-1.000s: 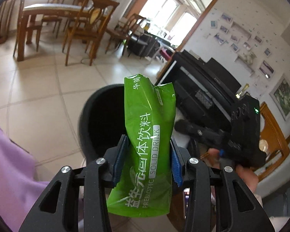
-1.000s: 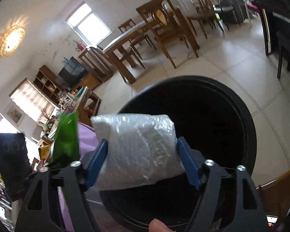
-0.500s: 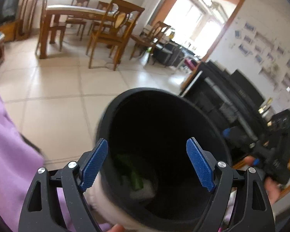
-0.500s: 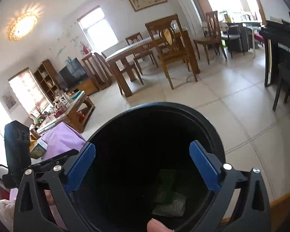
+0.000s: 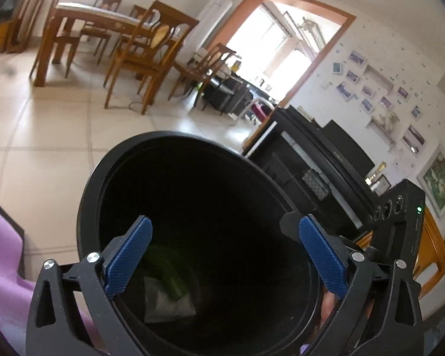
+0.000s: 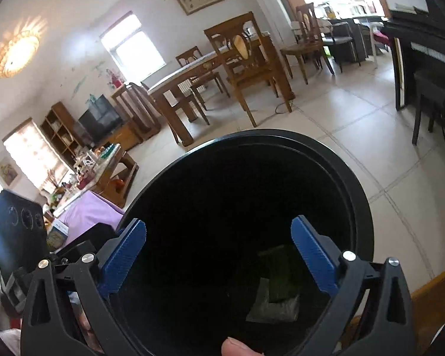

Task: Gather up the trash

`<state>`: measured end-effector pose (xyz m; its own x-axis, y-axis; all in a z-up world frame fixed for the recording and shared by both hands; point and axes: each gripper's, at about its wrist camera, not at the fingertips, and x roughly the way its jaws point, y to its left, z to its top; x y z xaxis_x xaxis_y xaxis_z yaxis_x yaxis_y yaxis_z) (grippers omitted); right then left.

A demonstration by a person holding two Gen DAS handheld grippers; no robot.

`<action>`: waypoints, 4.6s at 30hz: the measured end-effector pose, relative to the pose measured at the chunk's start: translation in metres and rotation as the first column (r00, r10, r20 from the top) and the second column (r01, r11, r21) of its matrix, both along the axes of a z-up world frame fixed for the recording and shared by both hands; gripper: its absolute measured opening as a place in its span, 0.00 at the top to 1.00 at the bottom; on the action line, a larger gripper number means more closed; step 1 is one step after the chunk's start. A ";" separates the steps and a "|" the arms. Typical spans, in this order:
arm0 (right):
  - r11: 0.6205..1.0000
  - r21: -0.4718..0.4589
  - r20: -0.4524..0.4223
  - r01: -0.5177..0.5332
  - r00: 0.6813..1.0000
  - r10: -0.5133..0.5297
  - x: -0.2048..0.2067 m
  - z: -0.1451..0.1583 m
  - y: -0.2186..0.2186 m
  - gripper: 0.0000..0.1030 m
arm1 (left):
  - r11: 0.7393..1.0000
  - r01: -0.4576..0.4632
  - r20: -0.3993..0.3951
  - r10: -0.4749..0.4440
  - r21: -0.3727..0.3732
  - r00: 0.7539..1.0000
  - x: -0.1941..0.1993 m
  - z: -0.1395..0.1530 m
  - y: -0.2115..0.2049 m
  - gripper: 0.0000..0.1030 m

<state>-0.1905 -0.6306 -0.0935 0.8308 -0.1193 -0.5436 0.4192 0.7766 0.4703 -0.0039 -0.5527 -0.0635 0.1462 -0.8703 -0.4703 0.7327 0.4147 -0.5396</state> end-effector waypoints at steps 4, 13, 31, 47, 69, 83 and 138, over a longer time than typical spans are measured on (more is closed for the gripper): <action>1.000 -0.021 0.006 -0.001 1.000 0.002 -0.009 0.008 0.009 0.05 | 1.000 0.012 0.034 -0.013 0.021 0.999 -0.024 0.005 0.013 0.05; 0.985 -0.172 -0.087 -0.003 0.996 -0.012 -0.016 0.029 0.024 0.05 | 1.000 0.001 0.000 -0.001 0.028 1.000 -0.038 0.026 0.097 0.05; 0.700 -0.224 -0.112 -0.678 0.732 0.672 0.181 0.089 0.347 0.05 | 0.567 -0.726 0.521 0.515 0.388 0.681 0.000 0.067 0.537 0.05; 0.550 -0.351 -0.434 -0.758 0.652 0.622 0.326 0.028 0.487 0.05 | 0.650 -0.536 0.340 0.415 0.539 0.844 0.083 0.020 0.594 0.33; 0.640 -0.195 -0.097 -0.743 0.664 0.741 0.245 0.076 0.453 0.15 | 0.726 -0.562 0.294 0.480 0.396 0.826 0.062 0.030 0.606 0.61; 0.546 -0.034 -0.134 -0.837 0.545 0.828 0.205 0.035 0.405 0.15 | 0.834 -0.489 0.315 0.406 0.255 0.858 0.015 0.075 0.540 0.61; 0.755 -0.071 0.014 -0.651 0.757 0.654 0.228 0.050 0.301 0.76 | 0.907 -0.296 0.262 0.221 0.299 0.939 0.002 0.050 0.415 0.61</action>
